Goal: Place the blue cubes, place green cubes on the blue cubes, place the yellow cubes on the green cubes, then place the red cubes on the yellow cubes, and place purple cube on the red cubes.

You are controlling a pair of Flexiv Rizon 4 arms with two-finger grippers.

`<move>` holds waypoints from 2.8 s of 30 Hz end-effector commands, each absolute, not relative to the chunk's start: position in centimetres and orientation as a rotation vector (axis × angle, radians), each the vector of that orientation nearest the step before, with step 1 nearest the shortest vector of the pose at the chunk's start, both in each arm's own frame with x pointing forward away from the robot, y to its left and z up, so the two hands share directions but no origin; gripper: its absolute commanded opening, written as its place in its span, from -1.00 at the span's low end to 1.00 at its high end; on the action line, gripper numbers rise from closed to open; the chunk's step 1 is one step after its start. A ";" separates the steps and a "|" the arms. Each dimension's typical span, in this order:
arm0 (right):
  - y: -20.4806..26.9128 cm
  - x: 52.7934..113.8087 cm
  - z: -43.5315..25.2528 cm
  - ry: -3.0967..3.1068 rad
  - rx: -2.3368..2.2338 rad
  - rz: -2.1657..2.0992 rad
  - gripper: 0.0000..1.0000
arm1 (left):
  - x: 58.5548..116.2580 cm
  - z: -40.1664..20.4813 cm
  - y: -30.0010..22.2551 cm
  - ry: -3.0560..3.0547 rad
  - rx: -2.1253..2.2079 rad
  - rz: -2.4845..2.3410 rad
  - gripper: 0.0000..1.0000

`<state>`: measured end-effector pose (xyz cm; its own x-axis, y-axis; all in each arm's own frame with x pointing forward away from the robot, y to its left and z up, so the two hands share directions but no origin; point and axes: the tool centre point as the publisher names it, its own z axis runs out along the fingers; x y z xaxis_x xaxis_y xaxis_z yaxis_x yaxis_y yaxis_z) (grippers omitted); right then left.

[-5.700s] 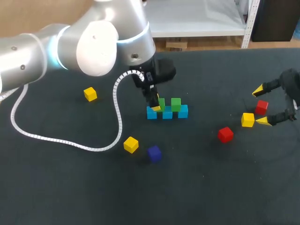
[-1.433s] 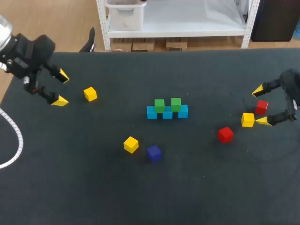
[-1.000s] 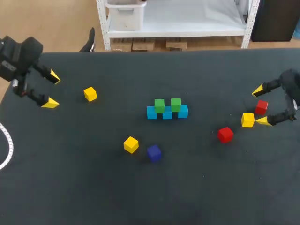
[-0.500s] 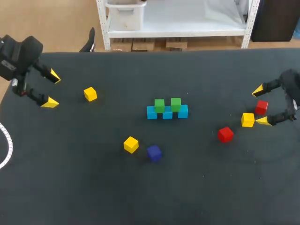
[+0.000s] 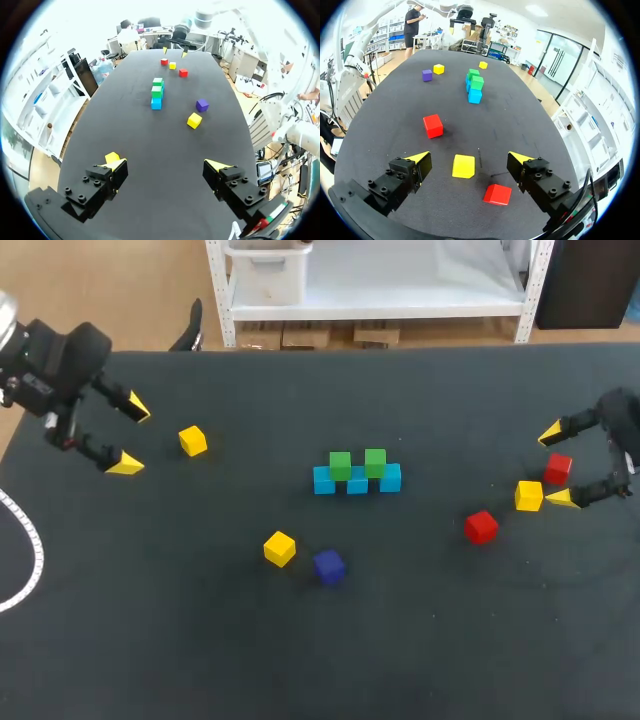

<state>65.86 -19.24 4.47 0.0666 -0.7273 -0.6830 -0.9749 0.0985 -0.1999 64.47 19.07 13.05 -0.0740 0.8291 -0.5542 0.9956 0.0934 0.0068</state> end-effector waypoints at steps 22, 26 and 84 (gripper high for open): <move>-19.3 65.9 4.4 1.710 -1.680 0.475 1.00 | 59.0 9.0 9.4 1.685 2.309 -0.485 1.00; -19.3 65.9 4.4 1.710 -1.680 0.475 1.00 | 58.5 8.1 8.2 1.645 2.367 -0.486 1.00; -19.3 65.9 4.4 1.710 -1.680 0.475 1.00 | 58.2 0.7 3.0 1.417 2.638 -0.410 -0.17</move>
